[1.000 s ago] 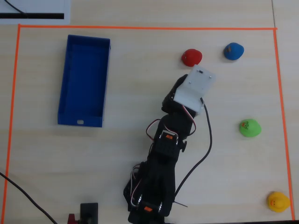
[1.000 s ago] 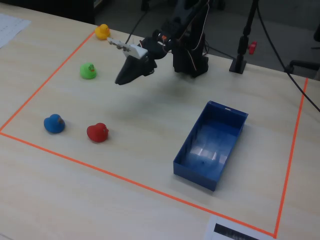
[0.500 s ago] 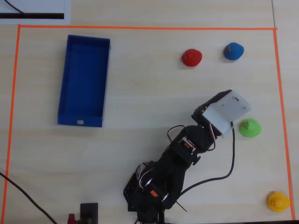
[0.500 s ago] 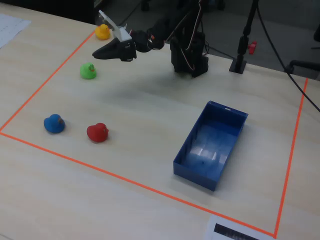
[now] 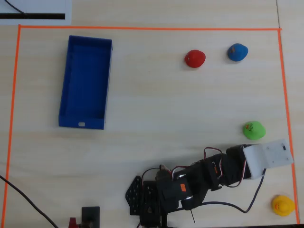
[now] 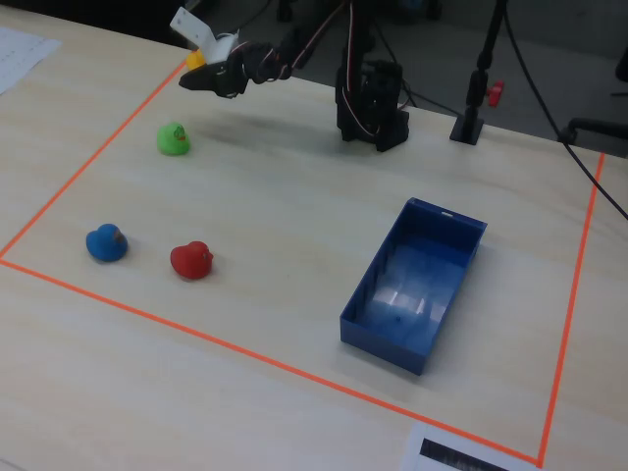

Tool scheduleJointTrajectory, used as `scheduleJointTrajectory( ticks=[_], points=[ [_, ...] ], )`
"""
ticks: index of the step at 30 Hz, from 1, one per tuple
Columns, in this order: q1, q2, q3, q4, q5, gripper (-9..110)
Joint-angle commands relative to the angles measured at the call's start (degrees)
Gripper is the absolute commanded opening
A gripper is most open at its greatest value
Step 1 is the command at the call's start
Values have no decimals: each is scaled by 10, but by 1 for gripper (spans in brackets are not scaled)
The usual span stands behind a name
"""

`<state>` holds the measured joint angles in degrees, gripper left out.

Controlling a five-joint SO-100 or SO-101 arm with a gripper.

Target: Grasp yellow duck and put it into box.

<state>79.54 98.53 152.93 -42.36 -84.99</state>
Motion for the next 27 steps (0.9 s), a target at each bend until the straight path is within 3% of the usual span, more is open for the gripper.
scheduleJointTrajectory(
  ticks=[1,14,27],
  points=[
    [59,-34,-36,-41,-15,0],
    [186,-85,20,-167,-77,0],
    [287,-139,11,-149,-144,1]
  ],
)
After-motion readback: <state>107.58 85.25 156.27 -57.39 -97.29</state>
